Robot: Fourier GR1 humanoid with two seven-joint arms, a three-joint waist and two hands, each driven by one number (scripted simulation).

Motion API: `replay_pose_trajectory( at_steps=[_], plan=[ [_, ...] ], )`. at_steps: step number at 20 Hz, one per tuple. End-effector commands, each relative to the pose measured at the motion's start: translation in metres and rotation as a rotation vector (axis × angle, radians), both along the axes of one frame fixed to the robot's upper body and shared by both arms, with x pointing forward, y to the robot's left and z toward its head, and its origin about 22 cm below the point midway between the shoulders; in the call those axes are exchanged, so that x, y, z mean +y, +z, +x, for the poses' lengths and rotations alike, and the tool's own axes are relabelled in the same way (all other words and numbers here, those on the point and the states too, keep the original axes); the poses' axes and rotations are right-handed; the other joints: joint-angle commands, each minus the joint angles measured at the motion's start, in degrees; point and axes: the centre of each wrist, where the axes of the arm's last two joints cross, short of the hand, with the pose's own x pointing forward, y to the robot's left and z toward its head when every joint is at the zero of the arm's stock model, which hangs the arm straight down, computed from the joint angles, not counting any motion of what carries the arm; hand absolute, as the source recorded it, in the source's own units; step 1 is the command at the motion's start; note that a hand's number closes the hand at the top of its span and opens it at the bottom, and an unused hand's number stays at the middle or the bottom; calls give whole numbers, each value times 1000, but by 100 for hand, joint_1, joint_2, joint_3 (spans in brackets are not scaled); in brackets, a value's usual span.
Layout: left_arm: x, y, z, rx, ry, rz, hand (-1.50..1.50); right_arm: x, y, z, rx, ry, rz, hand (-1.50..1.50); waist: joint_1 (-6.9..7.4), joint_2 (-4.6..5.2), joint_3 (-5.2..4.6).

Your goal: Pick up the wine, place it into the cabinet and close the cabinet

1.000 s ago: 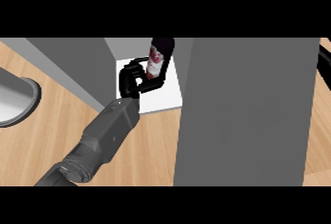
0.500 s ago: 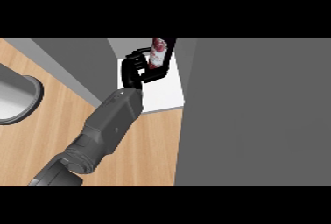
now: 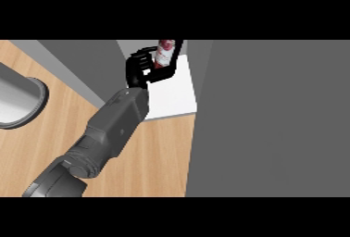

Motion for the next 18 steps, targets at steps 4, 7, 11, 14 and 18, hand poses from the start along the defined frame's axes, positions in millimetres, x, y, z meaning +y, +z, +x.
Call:
replay_pose_trajectory(
  at_steps=[4, 7, 11, 14, 18],
  plan=[
    [29, -1, 4, -34, 58, 310, 150, 0, 0, -3, -3, 19, -3, -150, -60, 55, 4],
    [31, 3, 7, -26, 101, 319, 150, -1, -2, -2, -16, 18, -1, -150, -114, 99, 5],
    [44, -7, 3, -2, 159, 431, 150, 2, -1, -6, -25, 36, 4, -150, -92, 71, -1],
    [52, -14, -1, 18, 177, 435, 150, 3, -2, -3, -18, 36, 4, -150, -112, 120, -12],
    [69, -16, -1, 45, 182, 484, 150, 4, 2, -6, -29, 44, -23, -150, -139, 108, -17]
  ],
)
